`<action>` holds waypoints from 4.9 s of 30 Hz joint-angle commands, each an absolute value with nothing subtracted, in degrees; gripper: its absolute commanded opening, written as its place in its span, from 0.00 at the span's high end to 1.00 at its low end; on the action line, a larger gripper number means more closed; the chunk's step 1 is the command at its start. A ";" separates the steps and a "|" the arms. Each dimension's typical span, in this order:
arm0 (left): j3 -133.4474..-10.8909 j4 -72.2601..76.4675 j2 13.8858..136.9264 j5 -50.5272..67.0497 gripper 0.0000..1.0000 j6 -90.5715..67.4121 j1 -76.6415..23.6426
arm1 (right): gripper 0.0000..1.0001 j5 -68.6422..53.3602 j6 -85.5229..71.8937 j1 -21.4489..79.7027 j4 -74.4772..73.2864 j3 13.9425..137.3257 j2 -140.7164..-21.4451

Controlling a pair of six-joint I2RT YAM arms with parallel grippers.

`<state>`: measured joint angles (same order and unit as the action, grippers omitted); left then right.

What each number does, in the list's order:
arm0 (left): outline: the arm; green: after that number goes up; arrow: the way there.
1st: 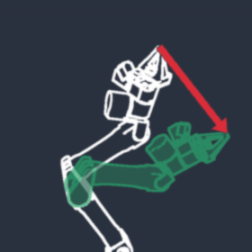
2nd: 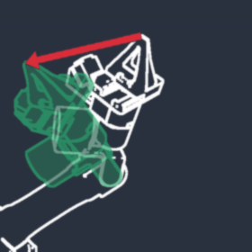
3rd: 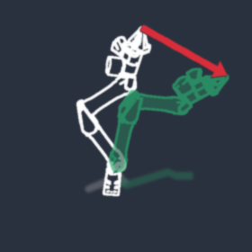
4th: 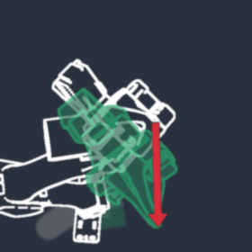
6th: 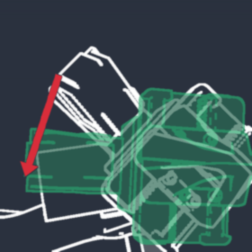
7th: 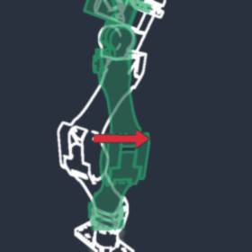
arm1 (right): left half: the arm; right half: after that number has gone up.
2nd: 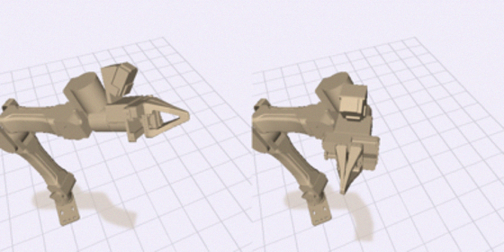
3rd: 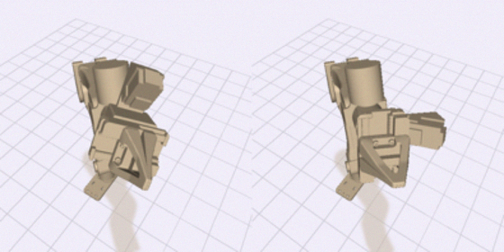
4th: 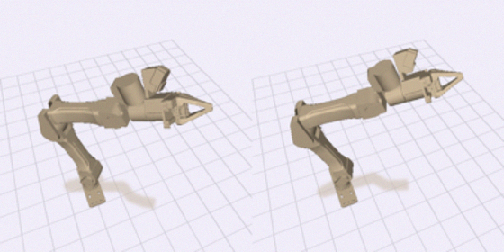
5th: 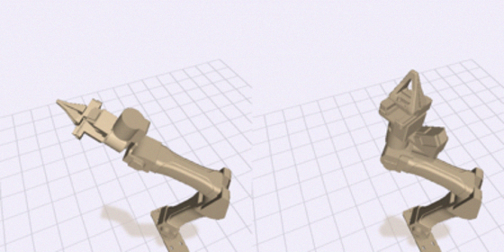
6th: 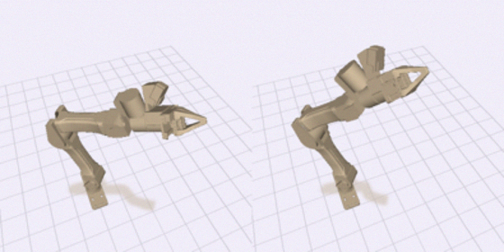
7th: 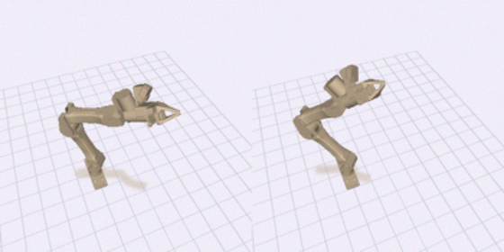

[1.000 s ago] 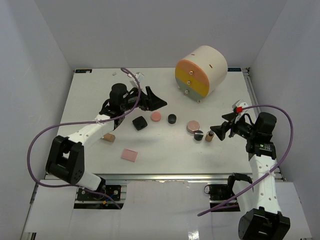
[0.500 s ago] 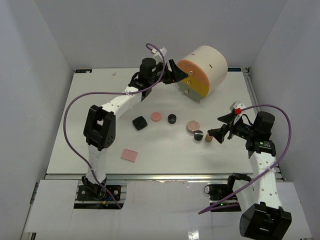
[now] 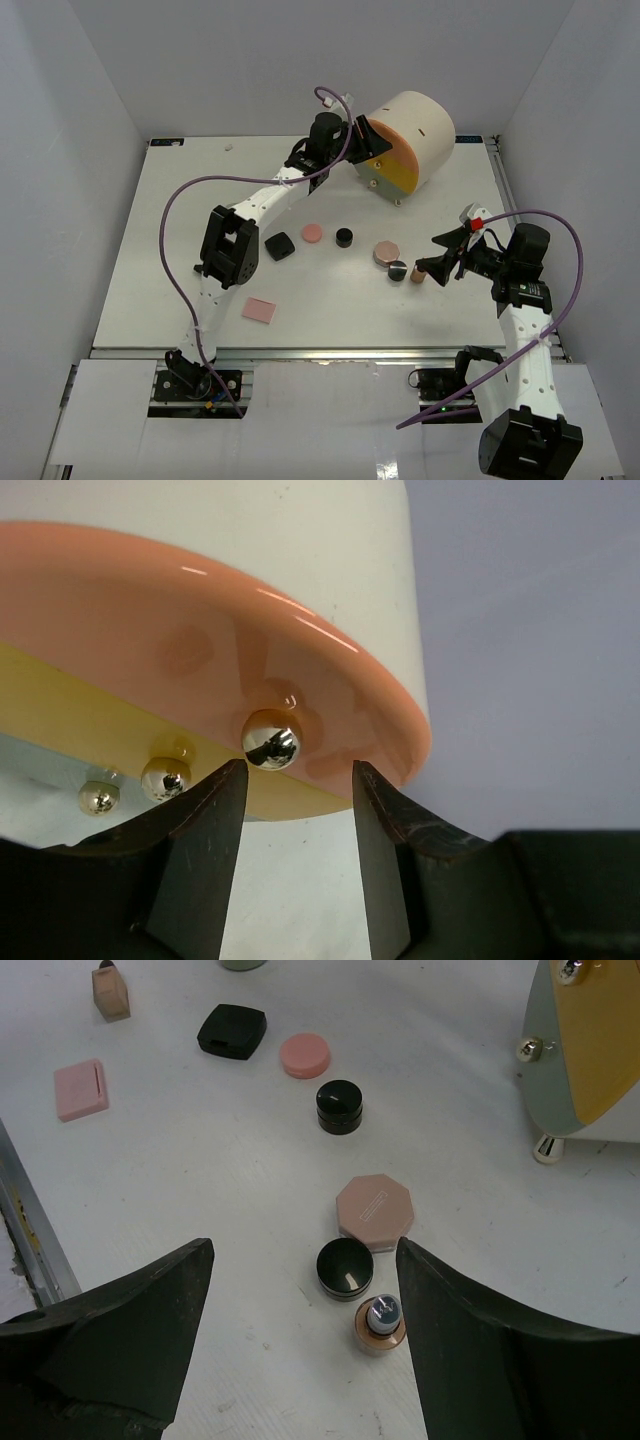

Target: Organize the makeup

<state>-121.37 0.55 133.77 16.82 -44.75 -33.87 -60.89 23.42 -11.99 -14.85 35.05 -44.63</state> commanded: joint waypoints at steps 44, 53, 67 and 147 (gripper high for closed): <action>-88.05 9.59 108.28 16.52 0.76 -41.93 -34.19 | 0.20 -62.40 25.22 -12.65 -12.83 35.60 -44.56; -91.17 8.03 108.40 17.58 0.20 -41.78 -34.28 | 0.17 -63.21 25.77 -12.90 -12.92 35.22 -44.91; -87.60 8.32 103.88 19.61 0.02 -39.93 -34.19 | 0.12 -64.70 27.20 -12.83 -13.30 34.81 -45.18; -41.10 -5.88 48.82 3.60 0.02 -10.62 -31.73 | 0.09 1.89 26.75 27.51 -33.50 56.04 -83.95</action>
<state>-40.07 -6.00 49.69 3.36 -11.82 -31.88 -3.89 29.01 27.30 -32.59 57.31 -82.26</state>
